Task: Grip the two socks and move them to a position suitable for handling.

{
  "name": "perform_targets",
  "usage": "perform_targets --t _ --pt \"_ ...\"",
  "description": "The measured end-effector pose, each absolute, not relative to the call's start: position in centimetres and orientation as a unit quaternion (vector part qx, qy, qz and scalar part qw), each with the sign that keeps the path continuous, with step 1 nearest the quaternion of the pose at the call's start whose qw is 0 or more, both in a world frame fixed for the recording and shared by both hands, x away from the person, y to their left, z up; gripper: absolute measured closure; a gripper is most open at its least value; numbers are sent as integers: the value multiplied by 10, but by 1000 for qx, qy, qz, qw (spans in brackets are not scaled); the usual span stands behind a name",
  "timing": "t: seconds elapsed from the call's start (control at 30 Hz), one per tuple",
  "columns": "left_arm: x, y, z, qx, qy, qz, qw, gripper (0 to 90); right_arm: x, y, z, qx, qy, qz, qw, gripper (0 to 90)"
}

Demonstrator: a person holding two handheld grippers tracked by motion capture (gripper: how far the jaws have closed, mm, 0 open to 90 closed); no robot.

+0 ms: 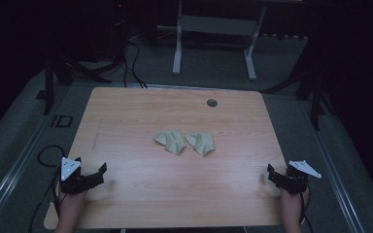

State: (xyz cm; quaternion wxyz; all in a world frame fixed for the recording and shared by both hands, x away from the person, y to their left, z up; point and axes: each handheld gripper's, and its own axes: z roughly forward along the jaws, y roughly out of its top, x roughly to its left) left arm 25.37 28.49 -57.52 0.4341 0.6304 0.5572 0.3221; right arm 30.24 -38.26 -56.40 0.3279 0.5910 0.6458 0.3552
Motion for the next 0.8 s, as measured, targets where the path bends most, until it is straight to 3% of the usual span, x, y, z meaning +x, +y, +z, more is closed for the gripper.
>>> perform_targets --t 0.43,0.8 --pt "254 284 -574 623 569 322 430 18 302 -377 -559 577 664 359 311 157" --pt "252 282 -571 615 581 325 424 18 324 -349 -546 538 720 373 232 143"
